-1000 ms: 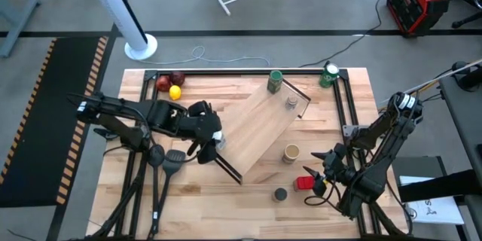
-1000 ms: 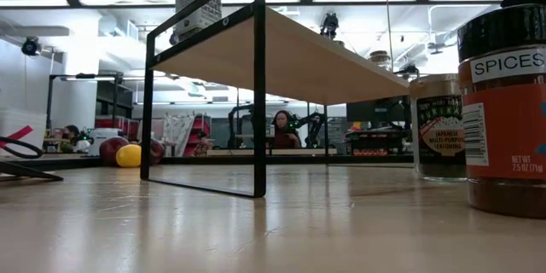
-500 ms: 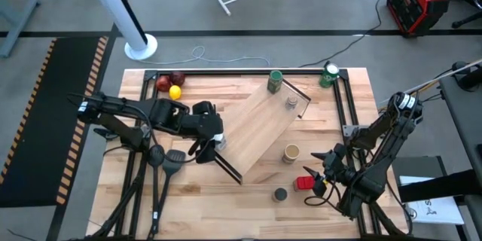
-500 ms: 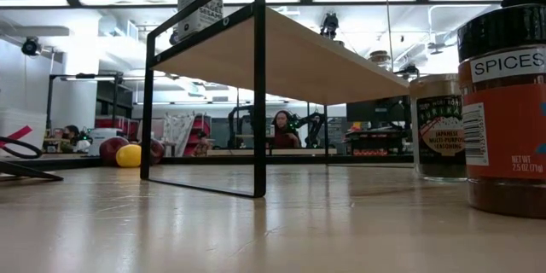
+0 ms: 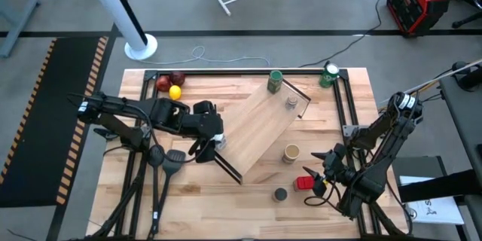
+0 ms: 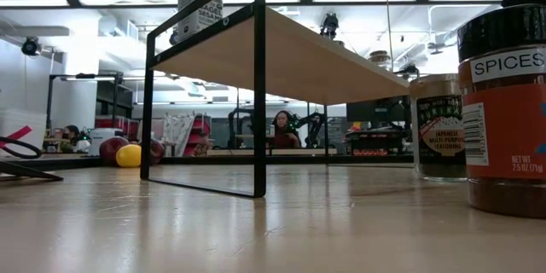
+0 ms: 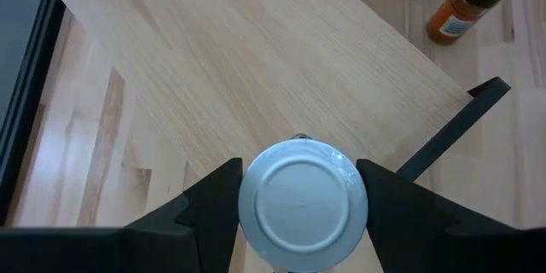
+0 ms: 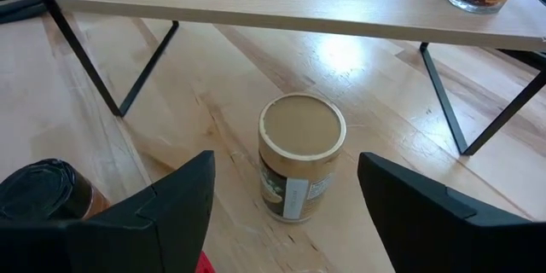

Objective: Shelf spices
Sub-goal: Put the white seasoning bottle on the shelf

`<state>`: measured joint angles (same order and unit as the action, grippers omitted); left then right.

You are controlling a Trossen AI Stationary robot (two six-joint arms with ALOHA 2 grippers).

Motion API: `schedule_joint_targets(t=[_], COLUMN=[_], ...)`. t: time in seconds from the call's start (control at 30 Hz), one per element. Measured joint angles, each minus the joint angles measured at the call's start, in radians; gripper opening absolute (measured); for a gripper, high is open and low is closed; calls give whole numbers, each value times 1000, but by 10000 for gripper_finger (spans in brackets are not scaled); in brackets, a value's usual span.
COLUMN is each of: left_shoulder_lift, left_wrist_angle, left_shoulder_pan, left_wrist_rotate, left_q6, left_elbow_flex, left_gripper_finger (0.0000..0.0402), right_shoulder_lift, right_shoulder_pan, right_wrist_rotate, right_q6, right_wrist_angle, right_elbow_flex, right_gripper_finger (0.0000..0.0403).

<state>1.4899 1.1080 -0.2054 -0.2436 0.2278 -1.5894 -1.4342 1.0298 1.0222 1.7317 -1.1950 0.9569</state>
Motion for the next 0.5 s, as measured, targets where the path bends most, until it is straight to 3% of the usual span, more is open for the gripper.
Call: schedule_joint_targets(t=[0.5], left_shoulder_lift=[0], left_wrist_angle=[-8], left_shoulder_pan=[0], left_wrist_rotate=[-6], left_q6=[-5], left_elbow_flex=[0], left_gripper_finger=[254], right_shoulder_lift=[0], right_shoulder_pan=[0], right_wrist_rotate=[0], right_q6=[-4], right_wrist_angle=[4], right_elbow_flex=[0], right_gripper_finger=[253])
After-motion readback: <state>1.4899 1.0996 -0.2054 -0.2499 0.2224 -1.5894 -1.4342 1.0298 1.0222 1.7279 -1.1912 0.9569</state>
